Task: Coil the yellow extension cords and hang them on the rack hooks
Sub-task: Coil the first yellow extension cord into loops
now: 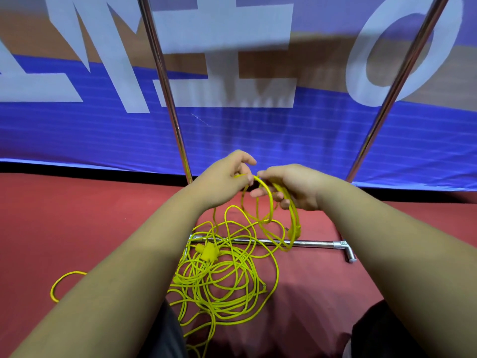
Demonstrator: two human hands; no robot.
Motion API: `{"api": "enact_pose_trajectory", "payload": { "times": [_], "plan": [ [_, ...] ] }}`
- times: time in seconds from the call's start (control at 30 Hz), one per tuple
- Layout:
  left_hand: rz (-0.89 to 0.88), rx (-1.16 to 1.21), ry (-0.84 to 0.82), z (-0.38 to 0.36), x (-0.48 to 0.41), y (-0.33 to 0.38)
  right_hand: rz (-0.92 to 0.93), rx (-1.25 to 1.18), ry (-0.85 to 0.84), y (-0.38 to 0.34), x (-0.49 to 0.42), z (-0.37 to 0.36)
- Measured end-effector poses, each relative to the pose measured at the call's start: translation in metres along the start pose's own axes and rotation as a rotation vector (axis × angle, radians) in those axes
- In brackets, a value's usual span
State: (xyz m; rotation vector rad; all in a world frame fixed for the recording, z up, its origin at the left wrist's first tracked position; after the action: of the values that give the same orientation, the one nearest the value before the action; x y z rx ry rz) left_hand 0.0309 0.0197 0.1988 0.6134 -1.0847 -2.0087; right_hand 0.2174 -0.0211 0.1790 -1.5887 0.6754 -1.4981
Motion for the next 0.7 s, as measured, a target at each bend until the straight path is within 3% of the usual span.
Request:
{"api": "enact_pose_trajectory", "payload": {
  "times": [0.13, 0.27, 0.4, 0.57, 0.7],
  "plan": [
    [0.164, -0.084, 0.101, 0.017, 0.0, -0.02, 0.064, 0.023, -0.015, -0.006, 0.002, -0.009],
    [0.33, -0.13, -0.104, 0.032, 0.014, -0.062, 0.13, -0.05, 0.02, -0.014, 0.004, -0.003],
    [0.236, -0.181, -0.069, 0.042, 0.016, -0.055, 0.09, 0.042, -0.004, -0.013, 0.009, 0.001],
    [-0.064, -0.284, -0.004, 0.032, 0.007, -0.012, 0.08, 0.197, 0.028, -0.012, 0.009, 0.005],
    [-0.158, -0.439, -0.007, 0.025, 0.003, 0.006, 0.132, 0.164, -0.001, -0.016, 0.013, 0.005]
  ]
}}
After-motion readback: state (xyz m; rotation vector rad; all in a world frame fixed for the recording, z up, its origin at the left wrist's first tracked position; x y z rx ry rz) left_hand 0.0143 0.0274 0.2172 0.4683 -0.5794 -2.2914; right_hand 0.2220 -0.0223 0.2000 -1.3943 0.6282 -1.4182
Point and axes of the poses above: each hand's wrist, its own x-axis away from the middle knuckle, its own z-axis out of the back of the hand, y = z × x, the point moved 3 cm from there along -x, towards the middle knuckle, and after that the axes turned 5 degrees about x, right-handed, at the moved point
